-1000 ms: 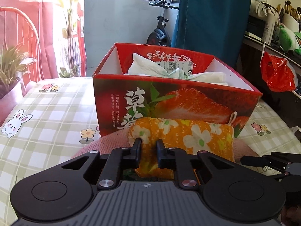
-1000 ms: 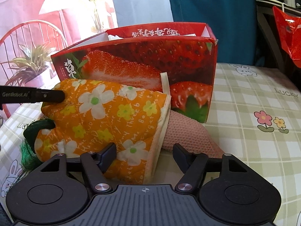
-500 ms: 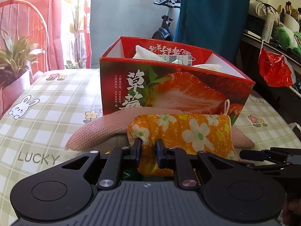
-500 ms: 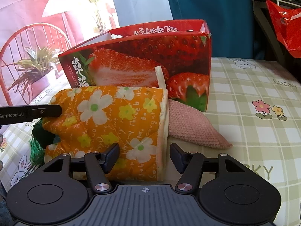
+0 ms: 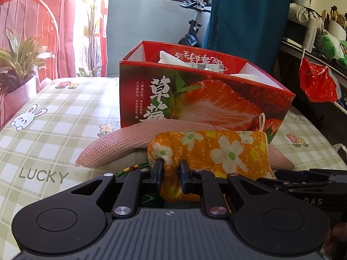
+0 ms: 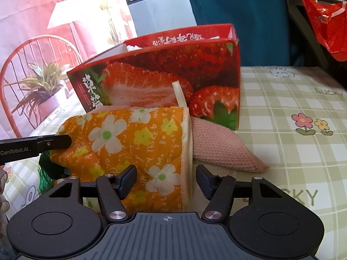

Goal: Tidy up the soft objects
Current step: 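Close the left tool on the oven mitt's edge, then lift the oven mitt into the red box and open the left tool, then withdraw the left tool and move it to the black eye mask, then close the left tool on the black eye mask, then carry the eye mask into the red box and open the left tool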

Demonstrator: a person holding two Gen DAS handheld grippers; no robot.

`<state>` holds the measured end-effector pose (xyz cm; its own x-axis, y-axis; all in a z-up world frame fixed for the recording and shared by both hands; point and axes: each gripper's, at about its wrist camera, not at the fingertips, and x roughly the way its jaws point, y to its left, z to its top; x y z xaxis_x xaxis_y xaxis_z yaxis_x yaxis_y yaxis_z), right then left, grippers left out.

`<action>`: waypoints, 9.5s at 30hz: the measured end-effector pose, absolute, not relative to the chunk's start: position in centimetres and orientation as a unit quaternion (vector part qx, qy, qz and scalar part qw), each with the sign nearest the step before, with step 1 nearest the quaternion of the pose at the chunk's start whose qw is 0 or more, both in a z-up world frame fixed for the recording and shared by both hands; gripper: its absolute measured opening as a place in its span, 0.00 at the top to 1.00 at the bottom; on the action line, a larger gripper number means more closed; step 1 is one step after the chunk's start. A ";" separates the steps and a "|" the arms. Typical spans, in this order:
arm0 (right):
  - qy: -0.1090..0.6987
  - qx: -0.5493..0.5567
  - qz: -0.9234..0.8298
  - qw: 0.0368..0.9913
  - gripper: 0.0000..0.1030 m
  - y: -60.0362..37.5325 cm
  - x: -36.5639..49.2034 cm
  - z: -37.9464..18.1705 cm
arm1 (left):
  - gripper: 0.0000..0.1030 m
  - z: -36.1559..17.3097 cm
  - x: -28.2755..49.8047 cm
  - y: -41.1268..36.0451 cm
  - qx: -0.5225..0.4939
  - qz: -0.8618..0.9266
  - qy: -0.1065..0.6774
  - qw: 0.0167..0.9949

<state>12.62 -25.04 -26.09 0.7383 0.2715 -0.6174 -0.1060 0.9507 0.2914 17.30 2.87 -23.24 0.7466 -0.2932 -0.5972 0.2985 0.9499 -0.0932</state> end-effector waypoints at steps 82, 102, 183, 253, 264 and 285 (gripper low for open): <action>0.174 0.086 0.113 0.974 0.95 -28.3 19.2 -13.2 | 0.88 -11.6 26.3 0.5 0.005 -0.167 0.194 0.967; 0.226 0.062 0.061 0.970 0.95 -27.0 27.4 -16.0 | 0.88 -14.5 35.3 -2.7 0.036 -0.161 0.242 0.956; 0.273 0.043 0.070 0.958 0.00 -25.1 7.5 -20.3 | 0.00 -20.2 12.1 2.1 0.045 -0.133 0.323 0.936; 0.354 0.055 0.167 0.918 0.84 -23.4 4.8 -24.5 | 0.73 -26.1 11.5 1.7 0.018 -0.207 0.413 0.887; 0.304 0.062 0.179 0.934 0.84 -23.6 4.7 -21.9 | 0.81 -21.9 10.8 2.6 -0.007 -0.221 0.334 0.916; 0.223 0.052 0.169 0.959 0.84 -24.4 7.2 -16.2 | 0.81 -16.3 12.8 2.4 -0.032 -0.229 0.259 0.938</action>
